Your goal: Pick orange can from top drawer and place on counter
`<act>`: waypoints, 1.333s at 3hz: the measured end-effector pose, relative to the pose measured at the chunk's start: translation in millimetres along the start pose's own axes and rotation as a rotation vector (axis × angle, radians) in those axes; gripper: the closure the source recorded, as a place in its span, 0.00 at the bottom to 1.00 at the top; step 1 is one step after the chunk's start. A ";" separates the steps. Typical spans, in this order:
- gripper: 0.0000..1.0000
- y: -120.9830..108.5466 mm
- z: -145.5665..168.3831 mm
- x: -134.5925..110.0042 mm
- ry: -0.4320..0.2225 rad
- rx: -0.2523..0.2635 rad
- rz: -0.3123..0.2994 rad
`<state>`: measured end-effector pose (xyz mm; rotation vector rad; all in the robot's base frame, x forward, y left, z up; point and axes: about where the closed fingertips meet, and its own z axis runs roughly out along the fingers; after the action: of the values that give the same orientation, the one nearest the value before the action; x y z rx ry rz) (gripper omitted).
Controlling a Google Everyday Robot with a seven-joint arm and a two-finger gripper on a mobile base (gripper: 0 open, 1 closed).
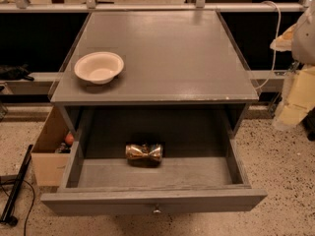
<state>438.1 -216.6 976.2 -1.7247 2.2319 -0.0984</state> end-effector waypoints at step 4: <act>0.00 87.8 109.8 -56.2 -0.359 -0.213 0.219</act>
Offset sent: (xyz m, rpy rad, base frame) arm -0.0331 0.0788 -0.0890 0.4922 0.1755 -0.0408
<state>400.7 -124.3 862.3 -1.4413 2.1972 0.4761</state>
